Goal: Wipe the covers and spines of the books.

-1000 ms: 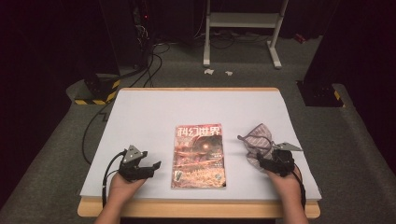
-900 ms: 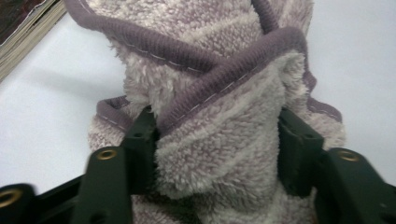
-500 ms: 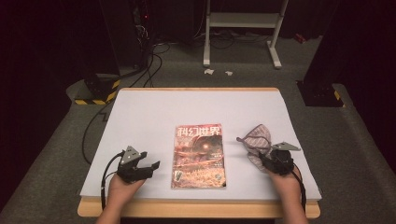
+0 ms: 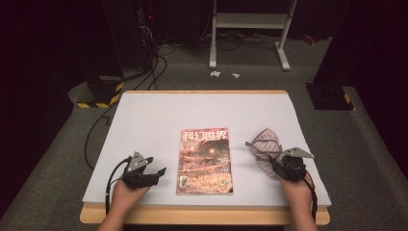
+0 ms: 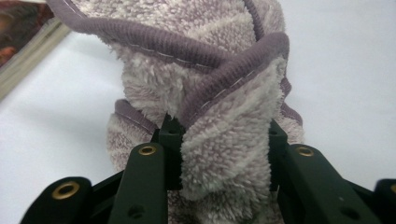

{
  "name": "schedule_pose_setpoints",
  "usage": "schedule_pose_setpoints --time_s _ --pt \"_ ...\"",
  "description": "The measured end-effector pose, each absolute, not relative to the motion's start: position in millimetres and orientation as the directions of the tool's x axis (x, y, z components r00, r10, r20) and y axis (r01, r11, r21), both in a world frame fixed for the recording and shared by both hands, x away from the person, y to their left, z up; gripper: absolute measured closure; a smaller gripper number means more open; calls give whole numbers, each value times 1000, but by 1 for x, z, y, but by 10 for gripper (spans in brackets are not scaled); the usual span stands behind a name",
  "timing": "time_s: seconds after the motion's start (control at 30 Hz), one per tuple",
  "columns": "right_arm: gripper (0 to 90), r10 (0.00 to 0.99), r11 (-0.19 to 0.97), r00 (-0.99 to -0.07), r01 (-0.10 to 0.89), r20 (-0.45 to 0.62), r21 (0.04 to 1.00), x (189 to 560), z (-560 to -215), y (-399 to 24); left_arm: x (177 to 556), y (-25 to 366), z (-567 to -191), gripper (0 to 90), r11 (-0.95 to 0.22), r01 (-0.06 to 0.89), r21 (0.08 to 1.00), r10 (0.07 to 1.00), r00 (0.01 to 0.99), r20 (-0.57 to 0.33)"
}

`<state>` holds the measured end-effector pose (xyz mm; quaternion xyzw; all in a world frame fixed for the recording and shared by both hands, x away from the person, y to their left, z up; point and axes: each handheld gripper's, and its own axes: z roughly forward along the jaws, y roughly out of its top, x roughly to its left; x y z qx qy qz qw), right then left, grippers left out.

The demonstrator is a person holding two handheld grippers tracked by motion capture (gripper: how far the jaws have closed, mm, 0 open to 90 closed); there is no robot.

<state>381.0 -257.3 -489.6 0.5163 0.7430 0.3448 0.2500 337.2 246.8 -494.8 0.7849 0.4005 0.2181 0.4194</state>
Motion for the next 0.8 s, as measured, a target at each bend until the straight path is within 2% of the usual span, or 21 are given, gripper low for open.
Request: schedule_pose_setpoints --time_s 0.47,0.8 --pt "637 942 134 -332 510 51 850 366 -466 -268 340 249 -496 269 -282 472 835 821 569 -44" --pt "636 914 113 -396 446 83 888 355 -447 -256 340 250 -497 249 -265 469 842 822 567 -57"
